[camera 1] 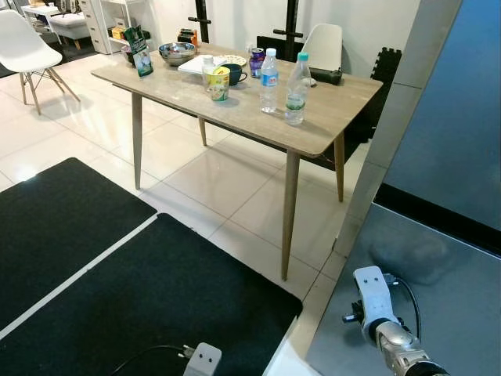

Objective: Restocking fridge

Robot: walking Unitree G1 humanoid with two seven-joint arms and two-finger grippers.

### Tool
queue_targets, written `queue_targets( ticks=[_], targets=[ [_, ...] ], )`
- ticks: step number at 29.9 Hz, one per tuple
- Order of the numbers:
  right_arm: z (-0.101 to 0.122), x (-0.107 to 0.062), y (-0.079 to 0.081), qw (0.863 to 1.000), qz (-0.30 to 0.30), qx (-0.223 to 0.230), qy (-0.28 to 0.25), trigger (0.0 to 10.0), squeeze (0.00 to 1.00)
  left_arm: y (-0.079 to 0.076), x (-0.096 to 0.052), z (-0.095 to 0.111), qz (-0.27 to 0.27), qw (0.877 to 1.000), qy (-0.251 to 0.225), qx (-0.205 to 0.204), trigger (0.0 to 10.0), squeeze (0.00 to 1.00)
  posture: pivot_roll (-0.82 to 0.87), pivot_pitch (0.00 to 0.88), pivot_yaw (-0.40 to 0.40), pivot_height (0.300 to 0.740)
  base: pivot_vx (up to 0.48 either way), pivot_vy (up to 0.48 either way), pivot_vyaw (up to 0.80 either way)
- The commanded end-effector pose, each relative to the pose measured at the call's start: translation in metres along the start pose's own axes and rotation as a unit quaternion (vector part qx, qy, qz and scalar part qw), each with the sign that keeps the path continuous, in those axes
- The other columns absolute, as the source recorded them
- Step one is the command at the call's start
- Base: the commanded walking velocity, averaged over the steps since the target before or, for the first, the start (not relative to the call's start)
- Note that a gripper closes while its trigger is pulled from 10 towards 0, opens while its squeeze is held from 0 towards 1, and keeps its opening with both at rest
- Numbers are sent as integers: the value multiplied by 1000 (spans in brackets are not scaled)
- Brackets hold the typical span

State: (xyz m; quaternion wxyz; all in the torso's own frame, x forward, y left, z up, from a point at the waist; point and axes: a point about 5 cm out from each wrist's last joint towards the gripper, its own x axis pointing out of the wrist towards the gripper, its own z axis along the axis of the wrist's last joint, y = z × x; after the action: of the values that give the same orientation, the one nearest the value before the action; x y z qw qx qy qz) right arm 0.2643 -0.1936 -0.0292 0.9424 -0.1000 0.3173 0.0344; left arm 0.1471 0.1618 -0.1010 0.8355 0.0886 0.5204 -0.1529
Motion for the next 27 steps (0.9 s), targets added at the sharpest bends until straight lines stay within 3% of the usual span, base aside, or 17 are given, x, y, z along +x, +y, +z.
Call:
queue_targets(
  ticks=[1, 9, 15, 20, 24, 25, 27],
  targets=[
    [6, 1, -2, 1000, -10, -4, -13, 10000, 0, -4, 0, -9, -5, 1000, 15, -3, 10000, 0, -51, 0, -27, 740, 0, 0, 0],
    [7, 2, 4, 1000, 7, -11, -16, 10000, 0, -5, 0, -8, -6, 1000, 13, -3, 10000, 0, -54, 0, -30, 740, 0, 0, 0],
    [-12, -2, 13, 999, 42, -15, 23, 10000, 0, -5, 0, -7, -6, 1000, 12, -6, 10000, 0, -55, 0, -30, 740, 0, 0, 0],
    [-76, -26, 22, 986, 94, -46, 133, 10000, 0, -6, 0, -8, -7, 1000, 13, -11, 10000, 0, -52, 0, -35, 740, 0, 0, 480],
    [-91, -33, 17, 983, 81, -48, 161, 10000, 0, -6, 0, -8, -6, 1000, 13, -11, 10000, 0, -52, 0, -35, 740, 0, 0, 800],
    [-109, -44, 10, 978, 69, -47, 193, 10000, 0, -7, 0, -9, -6, 1000, 14, -12, 10000, 0, -52, 0, -34, 740, 0, 0, 800],
    [-114, -47, 8, 976, 67, -46, 202, 10000, 0, -7, 0, -9, -7, 1000, 14, -13, 10000, 0, -52, 0, -34, 740, 0, 0, 800]
  ],
)
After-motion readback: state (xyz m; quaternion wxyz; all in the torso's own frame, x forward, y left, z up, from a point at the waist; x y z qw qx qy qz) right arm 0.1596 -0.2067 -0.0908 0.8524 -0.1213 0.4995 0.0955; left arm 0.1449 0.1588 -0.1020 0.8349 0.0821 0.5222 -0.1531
